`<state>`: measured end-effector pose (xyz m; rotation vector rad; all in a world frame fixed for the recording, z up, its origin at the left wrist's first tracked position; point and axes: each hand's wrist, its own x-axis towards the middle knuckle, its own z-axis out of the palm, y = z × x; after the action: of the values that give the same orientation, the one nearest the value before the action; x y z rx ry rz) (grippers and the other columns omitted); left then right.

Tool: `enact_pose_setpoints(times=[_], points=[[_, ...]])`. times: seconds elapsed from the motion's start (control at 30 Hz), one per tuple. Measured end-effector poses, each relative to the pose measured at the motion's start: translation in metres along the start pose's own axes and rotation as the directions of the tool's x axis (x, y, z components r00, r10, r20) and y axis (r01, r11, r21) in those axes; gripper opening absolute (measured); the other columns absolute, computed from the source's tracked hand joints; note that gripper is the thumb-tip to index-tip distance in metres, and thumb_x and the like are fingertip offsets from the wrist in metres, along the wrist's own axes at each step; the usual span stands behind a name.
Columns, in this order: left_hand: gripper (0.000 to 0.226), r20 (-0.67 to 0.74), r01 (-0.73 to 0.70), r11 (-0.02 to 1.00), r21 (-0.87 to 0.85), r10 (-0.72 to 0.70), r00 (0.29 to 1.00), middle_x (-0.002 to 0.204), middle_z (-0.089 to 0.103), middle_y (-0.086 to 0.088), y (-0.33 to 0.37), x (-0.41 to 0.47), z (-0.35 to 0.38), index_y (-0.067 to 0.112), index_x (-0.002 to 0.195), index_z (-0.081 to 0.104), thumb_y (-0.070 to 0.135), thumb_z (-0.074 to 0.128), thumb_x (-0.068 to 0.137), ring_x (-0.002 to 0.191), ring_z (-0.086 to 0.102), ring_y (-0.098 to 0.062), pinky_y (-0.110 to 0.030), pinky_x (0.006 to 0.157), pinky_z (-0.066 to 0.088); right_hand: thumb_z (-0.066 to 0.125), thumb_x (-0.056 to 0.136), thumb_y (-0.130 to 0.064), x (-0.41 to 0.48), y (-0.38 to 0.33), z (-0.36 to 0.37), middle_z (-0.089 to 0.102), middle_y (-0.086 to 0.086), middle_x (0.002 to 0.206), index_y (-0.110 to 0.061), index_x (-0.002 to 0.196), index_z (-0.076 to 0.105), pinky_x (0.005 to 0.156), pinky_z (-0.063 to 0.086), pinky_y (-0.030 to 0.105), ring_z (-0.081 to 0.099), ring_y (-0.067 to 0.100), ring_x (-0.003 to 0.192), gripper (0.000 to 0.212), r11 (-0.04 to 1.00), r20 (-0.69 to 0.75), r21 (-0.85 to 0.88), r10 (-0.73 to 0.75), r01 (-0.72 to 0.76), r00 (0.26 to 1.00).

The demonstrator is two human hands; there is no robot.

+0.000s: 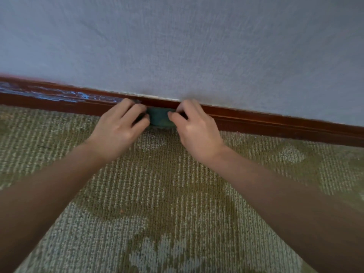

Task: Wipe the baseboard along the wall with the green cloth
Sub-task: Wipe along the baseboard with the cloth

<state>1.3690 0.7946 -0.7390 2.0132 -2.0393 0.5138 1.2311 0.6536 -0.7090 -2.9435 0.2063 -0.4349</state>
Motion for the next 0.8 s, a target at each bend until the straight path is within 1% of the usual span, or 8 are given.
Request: enact_pose_setpoints(times=[0.07, 0.13, 0.3, 0.4, 0.5, 0.67, 0.8], points=[[0.014, -0.037, 0.001, 1.000, -0.004, -0.001, 0.999, 0.088, 0.063, -0.026, 0.005, 0.007, 0.000, -0.010, 0.080, 0.066, -0.012, 0.053, 0.085, 0.072, 0.059, -0.036, -0.041, 0.061, 0.049, 0.074, 0.053, 0.021, -0.002, 0.004, -0.002, 0.057, 0.023, 0.076, 0.009, 0.082, 0.066, 0.043, 0.030, 0.021, 0.055, 0.031, 0.066, 0.033, 1.000, -0.009, 0.005, 0.019, -0.019, 1.000], [0.016, -0.061, -0.043, 0.999, 0.003, 0.043, 0.997, 0.085, 0.064, -0.025, 0.007, 0.014, 0.001, -0.008, 0.078, 0.065, -0.014, 0.052, 0.085, 0.069, 0.059, -0.034, -0.039, 0.060, 0.049, 0.074, 0.056, 0.019, -0.007, 0.011, -0.005, 0.056, 0.023, 0.076, 0.009, 0.084, 0.064, 0.042, 0.030, 0.022, 0.053, 0.030, 0.064, 0.031, 1.000, 0.002, -0.014, 0.013, -0.013, 1.000], [0.021, -0.026, -0.074, 0.997, 0.025, 0.075, 0.997, 0.073, 0.060, -0.020, 0.001, 0.011, 0.002, -0.006, 0.077, 0.065, -0.015, 0.048, 0.085, 0.063, 0.058, -0.031, -0.038, 0.056, 0.050, 0.075, 0.059, 0.015, -0.003, 0.010, 0.003, 0.057, 0.018, 0.066, 0.008, 0.073, 0.065, 0.045, 0.022, 0.020, 0.054, 0.026, 0.057, 0.018, 0.992, -0.027, -0.115, -0.051, 0.047, 0.998], [0.020, -0.020, -0.075, 0.997, 0.021, 0.075, 0.997, 0.072, 0.059, -0.019, 0.001, 0.010, 0.001, -0.006, 0.077, 0.064, -0.016, 0.049, 0.084, 0.063, 0.057, -0.030, -0.037, 0.056, 0.049, 0.074, 0.061, 0.015, -0.001, 0.008, 0.007, 0.057, 0.017, 0.065, 0.007, 0.071, 0.066, 0.044, 0.023, 0.021, 0.055, 0.026, 0.058, 0.015, 0.990, -0.069, -0.125, -0.081, 0.072, 0.994], [0.020, -0.036, -0.065, 0.998, 0.009, 0.065, 0.997, 0.071, 0.058, -0.019, 0.004, 0.014, 0.000, -0.006, 0.077, 0.064, -0.015, 0.048, 0.085, 0.063, 0.056, -0.030, -0.037, 0.055, 0.048, 0.074, 0.060, 0.016, -0.004, 0.012, 0.003, 0.055, 0.016, 0.065, 0.006, 0.072, 0.066, 0.043, 0.023, 0.020, 0.053, 0.025, 0.057, 0.018, 0.990, -0.090, -0.112, -0.097, 0.087, 0.991], [0.015, -0.008, -0.082, 0.997, 0.004, 0.082, 0.997, 0.074, 0.058, -0.021, -0.002, 0.010, -0.002, -0.006, 0.078, 0.063, -0.014, 0.052, 0.084, 0.065, 0.055, -0.031, -0.038, 0.056, 0.047, 0.075, 0.061, 0.016, -0.001, 0.008, 0.007, 0.054, 0.017, 0.065, 0.006, 0.069, 0.064, 0.044, 0.023, 0.020, 0.052, 0.026, 0.058, 0.017, 0.992, -0.074, -0.110, -0.062, 0.053, 0.995], [0.012, 0.029, -0.052, 0.999, -0.006, 0.052, 0.998, 0.074, 0.059, -0.022, -0.004, 0.003, -0.005, -0.008, 0.077, 0.064, -0.018, 0.058, 0.078, 0.065, 0.057, -0.033, -0.039, 0.056, 0.049, 0.076, 0.058, 0.016, 0.001, 0.000, 0.014, 0.055, 0.016, 0.065, 0.006, 0.071, 0.066, 0.045, 0.022, 0.020, 0.054, 0.025, 0.058, 0.019, 0.993, -0.088, -0.109, -0.052, 0.042, 0.995]])
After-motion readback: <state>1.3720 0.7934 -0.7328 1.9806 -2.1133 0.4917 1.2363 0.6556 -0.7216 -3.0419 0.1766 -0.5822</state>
